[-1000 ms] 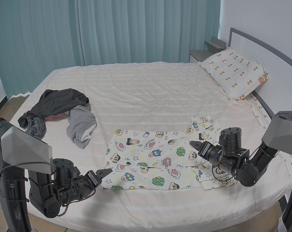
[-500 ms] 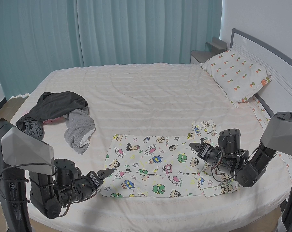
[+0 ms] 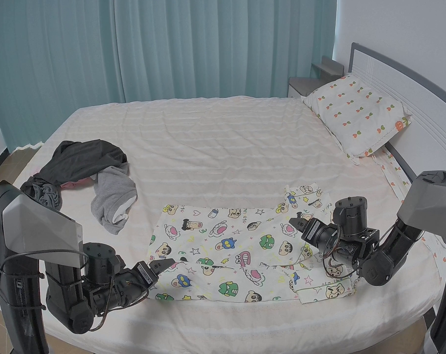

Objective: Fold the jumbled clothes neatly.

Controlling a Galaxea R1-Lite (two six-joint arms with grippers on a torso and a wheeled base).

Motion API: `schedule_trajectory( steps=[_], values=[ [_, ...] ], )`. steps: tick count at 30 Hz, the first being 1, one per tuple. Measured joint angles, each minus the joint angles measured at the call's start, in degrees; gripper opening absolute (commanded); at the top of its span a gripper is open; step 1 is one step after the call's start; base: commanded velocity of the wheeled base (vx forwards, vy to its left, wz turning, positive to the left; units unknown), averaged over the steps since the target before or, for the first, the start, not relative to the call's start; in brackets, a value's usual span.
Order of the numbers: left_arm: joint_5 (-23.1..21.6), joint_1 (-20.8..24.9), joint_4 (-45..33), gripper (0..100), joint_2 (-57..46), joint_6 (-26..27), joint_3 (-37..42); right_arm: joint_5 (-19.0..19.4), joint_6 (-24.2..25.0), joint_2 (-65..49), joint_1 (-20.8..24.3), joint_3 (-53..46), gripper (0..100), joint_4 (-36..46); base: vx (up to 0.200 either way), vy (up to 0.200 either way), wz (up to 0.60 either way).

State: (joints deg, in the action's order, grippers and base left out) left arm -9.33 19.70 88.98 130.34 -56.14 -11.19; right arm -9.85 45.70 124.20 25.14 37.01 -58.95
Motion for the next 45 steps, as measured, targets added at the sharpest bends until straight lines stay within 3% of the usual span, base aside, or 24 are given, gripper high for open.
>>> schedule_trajectory(
  steps=[34,36,40,42,45],
  values=[
    [3.04,-1.97,-0.05,100,-0.79,0.72,-3.24,0.28,0.0,0.46,-0.09,-0.02,100,-0.09,0.018,0.0,0.0],
    [3.04,-3.08,0.0,100,-0.99,2.02,-4.74,0.35,0.0,0.37,-0.15,-0.05,100,-0.09,0.0,0.0,0.0],
    [1.97,-5.68,-0.55,100,-1.15,10.24,-8.24,0.44,0.0,0.17,-0.3,-0.07,100,-0.09,0.0,0.0,0.0],
    [0.52,-7.36,-3.96,100,-1.12,15.54,-11.26,0.46,0.02,0.09,-0.37,-0.18,100,-0.06,0.0,0.0,0.0],
    [-1.18,-9.29,-11.79,100,-0.96,18.92,-17.14,0.5,0.04,0.0,-0.41,-0.33,100,-0.09,0.0,0.0,0.0]
  ],
)
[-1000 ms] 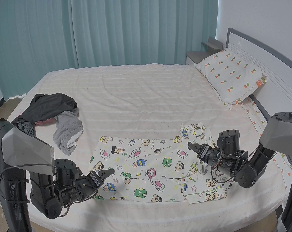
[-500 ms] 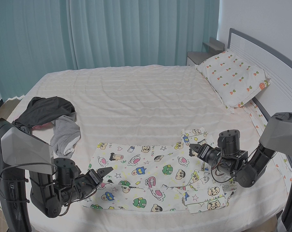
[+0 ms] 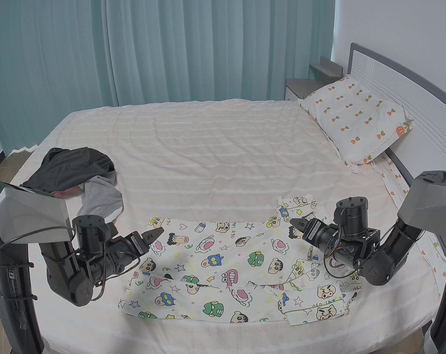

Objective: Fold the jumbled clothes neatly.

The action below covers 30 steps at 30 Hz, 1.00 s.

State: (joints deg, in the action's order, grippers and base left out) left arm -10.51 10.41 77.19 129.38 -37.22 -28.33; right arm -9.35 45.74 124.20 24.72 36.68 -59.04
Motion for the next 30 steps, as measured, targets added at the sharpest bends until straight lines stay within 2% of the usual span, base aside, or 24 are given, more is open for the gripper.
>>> schedule_trajectory(
  steps=[6,7,10,16,19,23,30],
  values=[
    [-2.46,-2.56,-17.36,100,1.5,4.33,-17.31,0.13,-0.2,-0.09,-0.28,-0.13,100,0.06,0.0,0.0,0.0],
    [-2.6,-2.67,-18.41,100,1.71,4.73,-18.58,0.16,-0.23,-0.09,-0.28,-0.13,100,0.09,0.0,0.0,0.0],
    [-3.3,-3.44,-27.71,100,3.62,8.37,-28.39,0.43,-0.69,-0.09,-0.33,0.02,100,0.15,0.0,0.0,0.0],
    [-4.16,-4.38,-40.39,100,8.46,14.15,-42.18,1.58,-0.99,0.0,-0.44,-0.27,100,0.09,0.0,0.0,0.0],
    [-4.84,-4.79,-44.63,100,10.97,17.14,-45.95,2.07,-0.96,0.06,-0.55,-0.74,100,0.04,0.0,0.0,0.0],
    [-5.14,-4.94,-45.67,100,13.84,19.87,-47.91,2.27,-0.96,0.41,-0.55,-1.22,100,0.0,0.0,0.0,0.0],
    [-5.14,-5.03,-47.19,100,16.37,20.49,-49.26,2.27,-0.94,1.46,-0.41,-1.66,100,-0.57,0.0,0.0,0.0]
  ],
)
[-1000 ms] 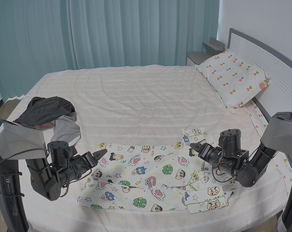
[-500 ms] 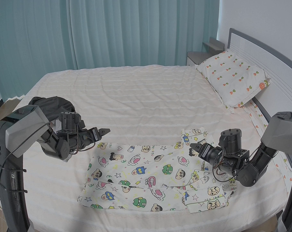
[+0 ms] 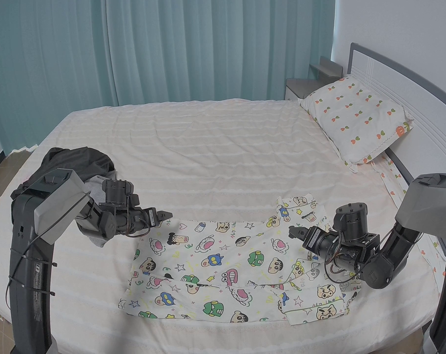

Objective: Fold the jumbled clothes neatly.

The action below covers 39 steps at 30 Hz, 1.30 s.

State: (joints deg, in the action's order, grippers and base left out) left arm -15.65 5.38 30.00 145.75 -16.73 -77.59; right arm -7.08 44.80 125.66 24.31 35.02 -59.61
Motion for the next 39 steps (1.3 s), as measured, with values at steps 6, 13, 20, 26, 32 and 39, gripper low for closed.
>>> schedule_trajectory(
  steps=[6,13,20,26,32,39],
  values=[
    [0.61,-0.21,-0.06,100,2.18,0.06,-1.56,0.0,-0.05,0.48,-0.02,-0.94,100,-2.24,0.0,0.0,0.0],
    [0.09,-0.15,-0.15,100,3.97,-0.51,-3.19,0.02,-0.16,0.66,-0.04,-1.62,100,-3.21,0.0,0.0,0.0],
    [-0.02,0.1,-2.5,0,4.85,-0.51,-4.82,0.05,-0.27,0.68,0.05,-1.46,100,-3.12,0.0,0.0,0.0],
    [-0.05,0.44,-3.45,0,5.38,-0.49,-6.01,1.65,-3.41,0.33,-2.62,1.94,100,0.88,0.0,0.0,0.0],
    [0.13,0.6,-3.27,0,5.55,-0.54,-6.22,2.6,-7.69,0.2,-6.79,9.02,100,10.68,0.0,0.0,0.0],
    [1.65,0.63,-3.23,0,5.18,-2.45,-6.11,4.16,-10.48,1.46,-11.97,22.2,100,24.83,0.0,0.0,0.0]
  ],
)
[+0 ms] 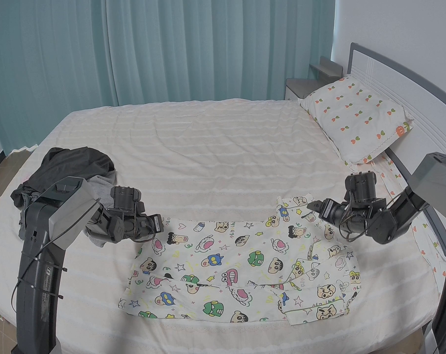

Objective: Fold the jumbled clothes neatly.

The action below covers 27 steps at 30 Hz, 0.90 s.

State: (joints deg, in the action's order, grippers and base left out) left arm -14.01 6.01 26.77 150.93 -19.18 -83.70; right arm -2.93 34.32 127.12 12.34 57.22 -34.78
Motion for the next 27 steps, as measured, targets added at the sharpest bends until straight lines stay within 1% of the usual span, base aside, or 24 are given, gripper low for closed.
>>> schedule_trajectory(
  steps=[5,10,18,21,27],
  values=[
    [1.85,-0.21,0.22,0,-0.94,-2.0,0.13,1.05,-3.19,3.61,-3.57,10.3,100,8.7,0.0,0.0,0.0],
    [4.33,-0.32,2.07,0,-1.57,-2.8,0.24,2.46,-4.22,8.18,-5.45,18.93,100,14.01,0.0,0.0,0.0],
    [5.63,-0.06,3.33,0,-2.15,-3.24,0.44,5.24,-4.75,14.88,-6.17,31.61,100,22.0,0.0,0.0,0.0],
    [6.18,0.0,3.41,0,-2.32,-3.27,0.46,6.18,-4.84,17.05,-6.23,35.39,100,25.53,0.0,0.0,0.0],
    [6.95,0.21,3.3,0,-2.76,-3.32,0.6,7.46,-5.74,21.31,-6.03,41.4,100,29.75,0.0,0.0,0.0]
  ],
)
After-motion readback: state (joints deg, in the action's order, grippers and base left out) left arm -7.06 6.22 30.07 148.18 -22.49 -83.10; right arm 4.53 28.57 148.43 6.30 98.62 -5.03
